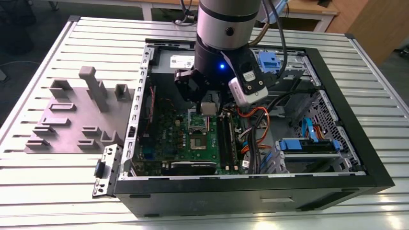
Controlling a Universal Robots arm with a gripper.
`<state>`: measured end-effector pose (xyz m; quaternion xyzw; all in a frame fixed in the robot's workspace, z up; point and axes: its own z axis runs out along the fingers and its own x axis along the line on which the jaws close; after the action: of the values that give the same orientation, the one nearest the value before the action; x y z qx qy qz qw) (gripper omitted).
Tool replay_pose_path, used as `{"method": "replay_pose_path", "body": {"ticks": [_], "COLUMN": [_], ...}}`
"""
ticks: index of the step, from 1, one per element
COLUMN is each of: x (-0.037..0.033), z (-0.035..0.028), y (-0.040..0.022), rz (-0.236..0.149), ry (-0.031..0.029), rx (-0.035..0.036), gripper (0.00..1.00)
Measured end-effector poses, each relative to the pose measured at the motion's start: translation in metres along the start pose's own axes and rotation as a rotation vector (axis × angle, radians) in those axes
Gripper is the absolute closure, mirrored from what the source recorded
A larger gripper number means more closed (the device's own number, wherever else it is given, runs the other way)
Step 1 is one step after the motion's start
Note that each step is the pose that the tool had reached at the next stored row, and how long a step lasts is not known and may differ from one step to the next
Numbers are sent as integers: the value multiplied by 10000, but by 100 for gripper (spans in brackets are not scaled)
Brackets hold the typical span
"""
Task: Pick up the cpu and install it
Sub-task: 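Place the cpu into insertion slot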
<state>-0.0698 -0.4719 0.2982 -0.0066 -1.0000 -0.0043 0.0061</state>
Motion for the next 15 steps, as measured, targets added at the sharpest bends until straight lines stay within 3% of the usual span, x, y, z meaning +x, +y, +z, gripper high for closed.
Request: {"method": "replay_pose_path", "body": {"ticks": [11,15], "x": [0,-1], "z": [12,61], "y": [0,0], "rz": [0,0], "ry": [-2,0], "rx": [-4,-2], "gripper": [53,53]}}
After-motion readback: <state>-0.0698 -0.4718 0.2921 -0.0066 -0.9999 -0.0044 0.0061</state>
